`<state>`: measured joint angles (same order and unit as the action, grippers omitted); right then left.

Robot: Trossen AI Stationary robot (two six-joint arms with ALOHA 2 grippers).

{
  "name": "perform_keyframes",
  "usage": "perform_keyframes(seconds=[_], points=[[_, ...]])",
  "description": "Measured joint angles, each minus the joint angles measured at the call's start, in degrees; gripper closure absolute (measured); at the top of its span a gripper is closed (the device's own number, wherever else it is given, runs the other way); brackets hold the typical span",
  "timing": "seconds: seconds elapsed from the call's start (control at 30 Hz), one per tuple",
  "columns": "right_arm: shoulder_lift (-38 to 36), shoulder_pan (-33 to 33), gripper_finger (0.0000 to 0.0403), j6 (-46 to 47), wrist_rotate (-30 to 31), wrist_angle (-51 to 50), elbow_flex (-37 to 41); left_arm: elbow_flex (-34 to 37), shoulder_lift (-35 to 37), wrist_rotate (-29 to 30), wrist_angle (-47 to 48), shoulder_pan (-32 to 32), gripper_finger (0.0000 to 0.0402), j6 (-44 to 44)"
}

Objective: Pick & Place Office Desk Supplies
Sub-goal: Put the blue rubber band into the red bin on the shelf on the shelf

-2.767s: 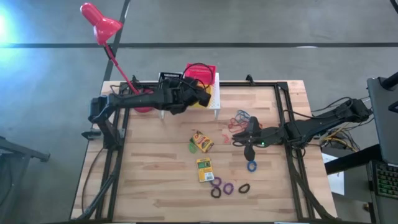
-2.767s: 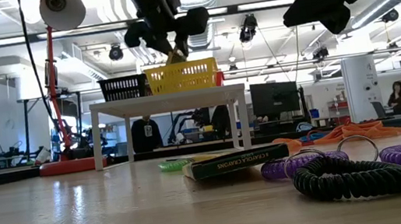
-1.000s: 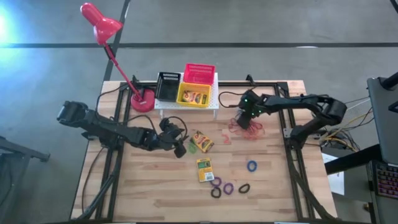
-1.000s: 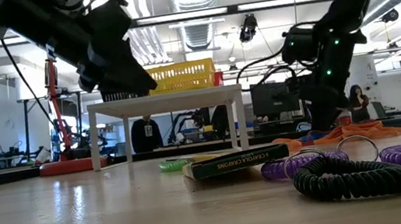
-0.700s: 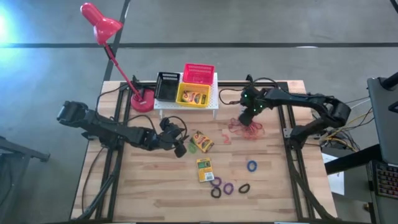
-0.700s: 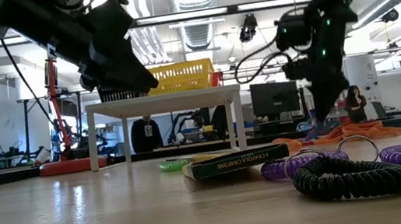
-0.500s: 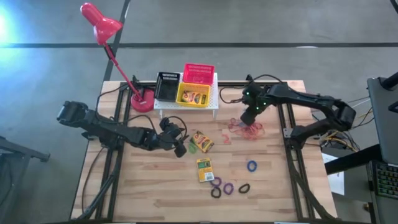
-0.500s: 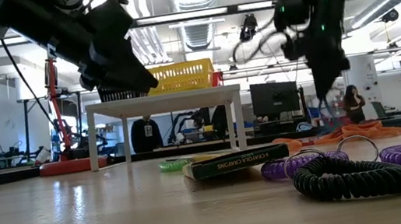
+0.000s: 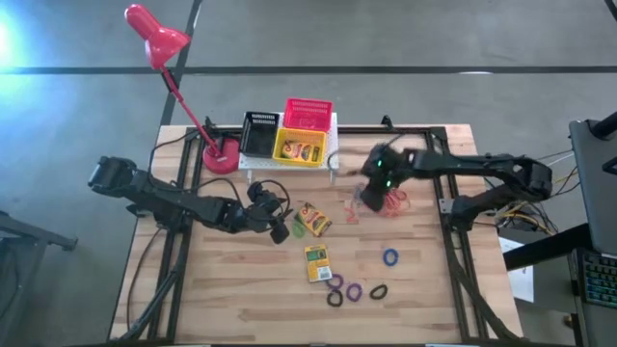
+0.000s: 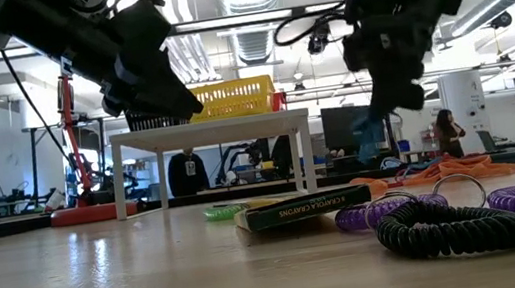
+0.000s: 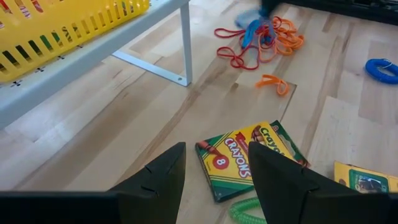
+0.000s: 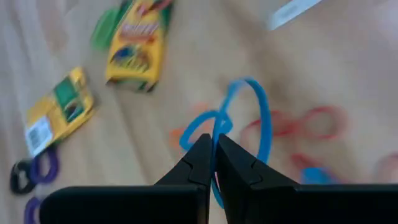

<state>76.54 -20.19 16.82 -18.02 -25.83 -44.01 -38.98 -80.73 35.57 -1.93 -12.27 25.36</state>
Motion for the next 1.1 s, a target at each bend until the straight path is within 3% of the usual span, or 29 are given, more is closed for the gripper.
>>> perform_keyframes(seconds=[0.27,0.37,0.53,0.9,1.1], points=[[2.37,20.05,0.039,5.68,0.04,10.59,3.72,0.0,0.0,0.0,0.0,0.0,0.0222,0.0],[4.03,24.28,0.039,7.66,6.29,11.68,4.05,0.0,0.0,0.0,-0.18,0.0,0.0222,0.02],[7.97,24.09,0.0375,8.67,9.34,11.11,4.0,0.0,0.0,0.0,-1.65,0.0,0.0222,0.04],[10.39,21.48,0.0258,-0.76,9.16,7.07,3.96,0.0,0.0,-0.03,-2.71,0.0,0.0222,1.6],[9.94,23.7,0.0242,-2.99,9.1,3.16,3.96,0.0,0.0,-0.02,-3.25,0.0,0.0222,1.75]])
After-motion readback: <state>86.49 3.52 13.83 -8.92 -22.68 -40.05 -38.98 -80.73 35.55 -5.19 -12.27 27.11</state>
